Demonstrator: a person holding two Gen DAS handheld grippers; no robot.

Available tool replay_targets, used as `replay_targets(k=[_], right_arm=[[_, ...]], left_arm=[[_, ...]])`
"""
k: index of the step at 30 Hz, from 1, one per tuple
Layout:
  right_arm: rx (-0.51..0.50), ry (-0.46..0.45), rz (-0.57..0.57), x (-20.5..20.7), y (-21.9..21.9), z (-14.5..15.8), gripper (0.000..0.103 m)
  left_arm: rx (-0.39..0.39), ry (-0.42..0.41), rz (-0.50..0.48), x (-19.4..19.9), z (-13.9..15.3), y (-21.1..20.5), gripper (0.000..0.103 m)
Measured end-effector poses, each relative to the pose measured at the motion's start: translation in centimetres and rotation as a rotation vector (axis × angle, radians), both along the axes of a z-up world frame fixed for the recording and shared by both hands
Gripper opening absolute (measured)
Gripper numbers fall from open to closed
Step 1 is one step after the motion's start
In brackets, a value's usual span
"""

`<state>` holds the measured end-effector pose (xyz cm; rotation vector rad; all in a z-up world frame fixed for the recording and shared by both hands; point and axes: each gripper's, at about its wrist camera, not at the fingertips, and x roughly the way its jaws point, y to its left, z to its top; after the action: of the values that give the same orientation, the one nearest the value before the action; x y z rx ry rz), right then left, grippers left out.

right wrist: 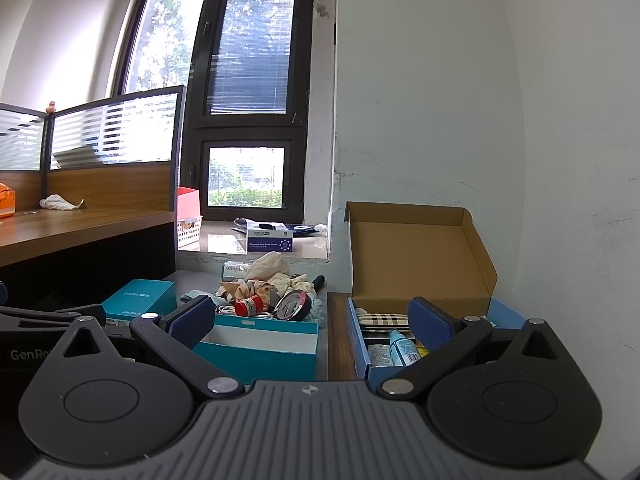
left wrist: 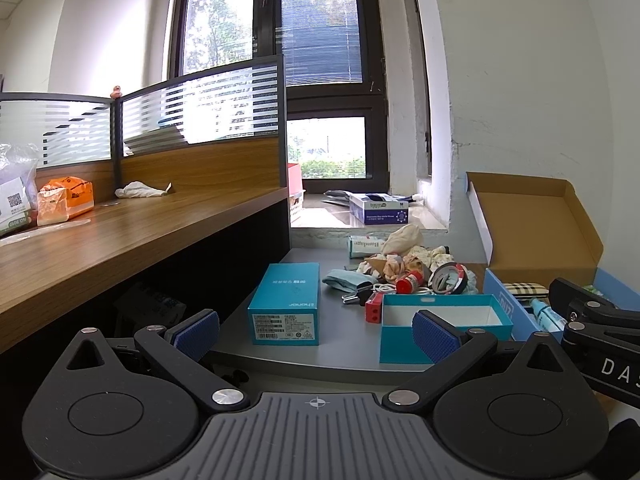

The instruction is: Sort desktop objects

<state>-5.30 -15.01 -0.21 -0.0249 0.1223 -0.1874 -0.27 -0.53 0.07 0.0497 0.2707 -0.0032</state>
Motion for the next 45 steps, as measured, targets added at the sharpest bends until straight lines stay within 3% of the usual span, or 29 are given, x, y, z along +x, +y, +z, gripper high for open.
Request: replay_targets(k=[37, 45], right_arm=[[0.007, 0.010, 0.010, 0.7, -0.4, -0.4, 0.103], [0.010, 0.030, 0.010, 2.4, -0.9, -0.3, 0.103]], left_arm=[[0.009, 0.008, 0.002, -0.1, 0.0, -0.2, 0.103], [0.012, 0.017, 0.005, 0.3, -0.1, -0.2, 0.103]])
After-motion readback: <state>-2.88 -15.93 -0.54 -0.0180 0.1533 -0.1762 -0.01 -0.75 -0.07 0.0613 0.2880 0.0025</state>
